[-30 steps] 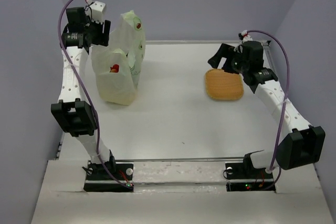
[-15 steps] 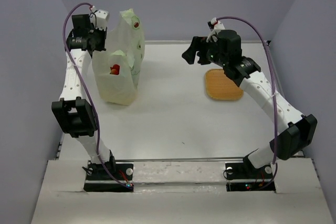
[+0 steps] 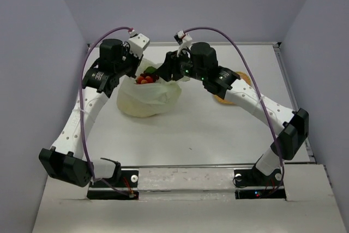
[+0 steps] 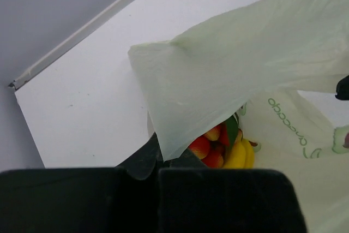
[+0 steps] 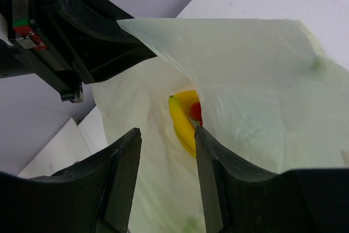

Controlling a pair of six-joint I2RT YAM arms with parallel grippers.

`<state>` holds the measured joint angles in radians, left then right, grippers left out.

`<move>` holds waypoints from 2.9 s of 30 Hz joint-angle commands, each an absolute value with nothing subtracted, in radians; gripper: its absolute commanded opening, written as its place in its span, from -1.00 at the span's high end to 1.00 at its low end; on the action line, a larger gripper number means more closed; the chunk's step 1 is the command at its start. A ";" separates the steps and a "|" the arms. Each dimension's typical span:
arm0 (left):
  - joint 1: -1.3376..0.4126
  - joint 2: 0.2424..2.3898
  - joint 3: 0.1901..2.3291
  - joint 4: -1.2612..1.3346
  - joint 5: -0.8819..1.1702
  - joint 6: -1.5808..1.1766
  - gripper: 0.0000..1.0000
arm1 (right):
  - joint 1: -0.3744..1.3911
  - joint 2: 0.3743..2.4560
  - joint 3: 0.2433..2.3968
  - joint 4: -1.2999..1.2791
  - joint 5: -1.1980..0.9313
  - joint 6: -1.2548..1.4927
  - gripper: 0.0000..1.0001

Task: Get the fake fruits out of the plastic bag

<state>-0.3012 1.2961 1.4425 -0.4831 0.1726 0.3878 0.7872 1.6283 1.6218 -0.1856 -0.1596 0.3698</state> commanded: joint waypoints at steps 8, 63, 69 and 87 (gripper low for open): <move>-0.333 1.252 1.342 -0.543 0.158 0.362 1.00 | 0.819 1.566 1.270 -0.078 -0.108 0.433 0.17; -0.391 1.292 1.267 -0.400 0.011 0.150 1.00 | 0.862 2.201 1.769 -0.113 0.105 0.497 -0.90; -0.393 1.299 1.269 -0.393 0.011 0.155 1.00 | 0.862 2.241 1.783 -0.150 0.107 0.520 -0.87; -0.379 1.278 1.247 -0.384 -0.069 0.189 1.00 | 0.862 1.928 1.718 -0.163 0.083 0.400 0.99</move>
